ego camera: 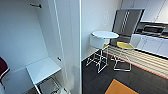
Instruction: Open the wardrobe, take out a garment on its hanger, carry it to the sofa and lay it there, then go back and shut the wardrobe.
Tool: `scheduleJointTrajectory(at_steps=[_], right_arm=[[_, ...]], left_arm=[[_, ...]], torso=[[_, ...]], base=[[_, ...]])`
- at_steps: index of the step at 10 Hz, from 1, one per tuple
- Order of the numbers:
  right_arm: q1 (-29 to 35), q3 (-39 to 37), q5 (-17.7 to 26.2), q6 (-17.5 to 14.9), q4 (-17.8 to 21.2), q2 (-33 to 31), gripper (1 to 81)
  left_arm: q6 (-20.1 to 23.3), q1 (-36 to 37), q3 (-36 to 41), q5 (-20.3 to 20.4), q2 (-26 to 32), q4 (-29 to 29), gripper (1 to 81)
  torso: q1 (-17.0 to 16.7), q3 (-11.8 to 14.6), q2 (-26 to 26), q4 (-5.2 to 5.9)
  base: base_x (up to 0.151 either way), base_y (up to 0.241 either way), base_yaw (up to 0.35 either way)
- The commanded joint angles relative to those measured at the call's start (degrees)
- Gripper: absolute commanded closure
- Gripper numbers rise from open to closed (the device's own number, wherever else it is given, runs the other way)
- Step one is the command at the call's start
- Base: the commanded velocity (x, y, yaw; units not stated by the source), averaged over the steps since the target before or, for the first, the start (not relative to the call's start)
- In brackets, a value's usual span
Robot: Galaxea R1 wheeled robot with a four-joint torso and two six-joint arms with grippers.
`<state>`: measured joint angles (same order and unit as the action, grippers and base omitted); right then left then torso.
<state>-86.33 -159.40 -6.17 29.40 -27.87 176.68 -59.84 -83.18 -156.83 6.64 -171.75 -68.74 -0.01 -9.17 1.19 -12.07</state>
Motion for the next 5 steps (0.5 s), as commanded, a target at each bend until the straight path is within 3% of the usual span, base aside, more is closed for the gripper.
scheduleJointTrajectory(at_steps=[1, 5], right_arm=[[1.73, -0.11, 2.57, -0.14, -0.26, 0.19, 1.0], [1.64, -0.02, 2.65, -0.14, -0.26, 0.1, 1.0]], left_arm=[[0.52, 2.1, 0.03, -2.43, -0.35, -0.34, 1.0], [0.52, 2.09, 0.03, -2.43, -0.7, -0.43, 1.0]], torso=[[0.01, 0.0, 0.0, 0.0], [0.01, 0.0, 0.0, 0.0]], base=[[0.0, 0.0, 0.272], [0.0, 0.0, 0.259]])
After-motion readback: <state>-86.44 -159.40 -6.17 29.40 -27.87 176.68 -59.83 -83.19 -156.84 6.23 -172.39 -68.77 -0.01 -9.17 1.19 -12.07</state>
